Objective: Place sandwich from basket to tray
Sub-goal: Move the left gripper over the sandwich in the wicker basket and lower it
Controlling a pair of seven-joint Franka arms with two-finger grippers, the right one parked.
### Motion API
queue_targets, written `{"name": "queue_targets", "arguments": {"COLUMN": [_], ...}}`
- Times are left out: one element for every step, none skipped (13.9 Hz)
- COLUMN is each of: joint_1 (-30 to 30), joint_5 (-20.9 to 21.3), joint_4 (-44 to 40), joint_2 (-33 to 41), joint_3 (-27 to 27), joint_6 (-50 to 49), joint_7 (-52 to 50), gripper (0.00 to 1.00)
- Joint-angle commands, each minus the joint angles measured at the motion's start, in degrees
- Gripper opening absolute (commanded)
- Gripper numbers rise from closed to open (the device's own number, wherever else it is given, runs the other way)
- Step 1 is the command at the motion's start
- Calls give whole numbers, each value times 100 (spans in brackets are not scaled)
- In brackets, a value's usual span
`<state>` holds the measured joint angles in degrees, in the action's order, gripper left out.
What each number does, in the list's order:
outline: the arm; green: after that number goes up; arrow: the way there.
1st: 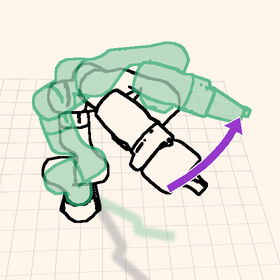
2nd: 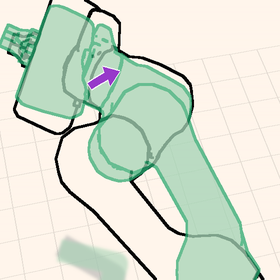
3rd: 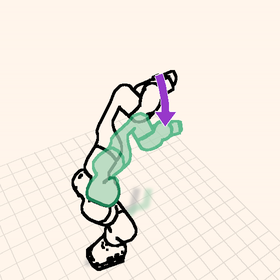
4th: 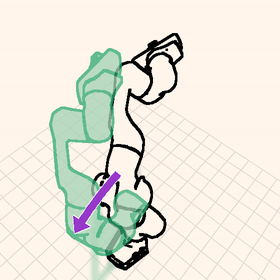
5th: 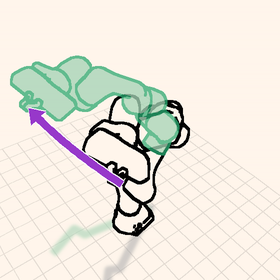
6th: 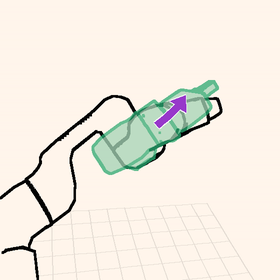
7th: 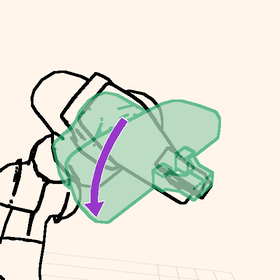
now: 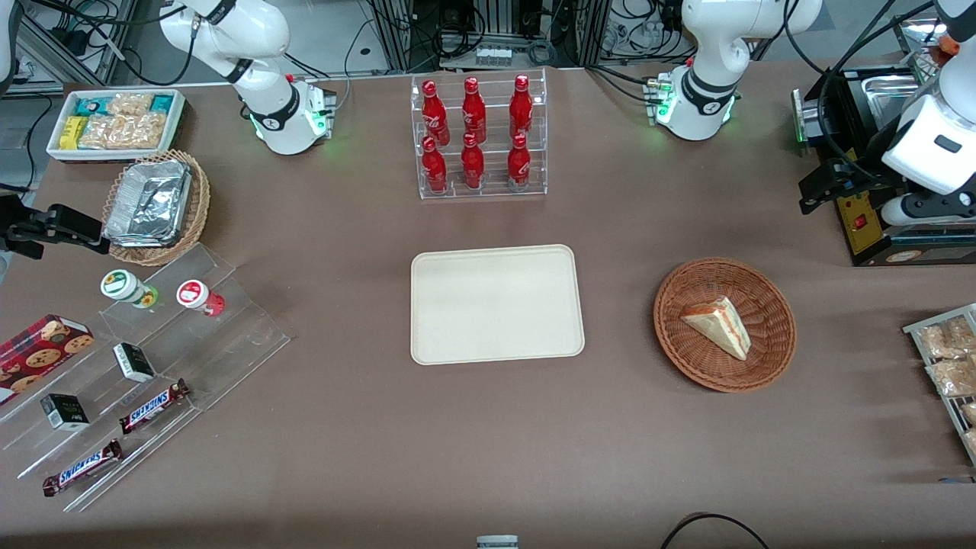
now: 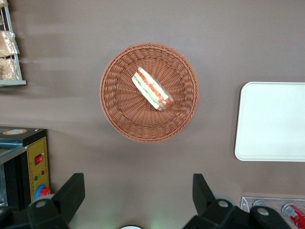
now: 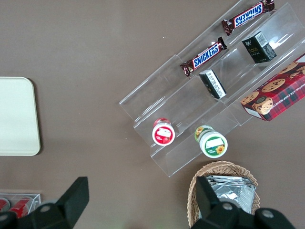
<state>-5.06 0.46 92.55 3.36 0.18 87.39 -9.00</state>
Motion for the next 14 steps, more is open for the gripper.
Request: {"name": "queue_targets", "arguments": {"joint_1": [-13,-4,-4,13,13,13,13,13,13,13,13,13,5,-13], "joint_5": [-72,-81,-72,-72,-72,-63,-20,-19,-28,-63,-63,-63,-63,-72], "joint_4": [-97,-105,-114,-105,-88,-62,-18,52,244,507,719,886,1027,1159], "joint_2": [-37,-46,-90,-134,-230,-361,-502,-599,-643,-644,-644,-679,-757,-836], "joint_3": [-53,-53,-53,-53,-53,-53,-53,-53,-53,-53,-53,-53,-53,-44], "joint_6": [-12,-3,-3,6,23,41,76,163,364,679,926,1120,1348,1577], "joint_7": [213,232,232,214,179,127,48,30,12,-14,-162,-390,-497,-593], "gripper": [100,100,100,100,100,100,100,100,100,100,100,100,100,100]}}
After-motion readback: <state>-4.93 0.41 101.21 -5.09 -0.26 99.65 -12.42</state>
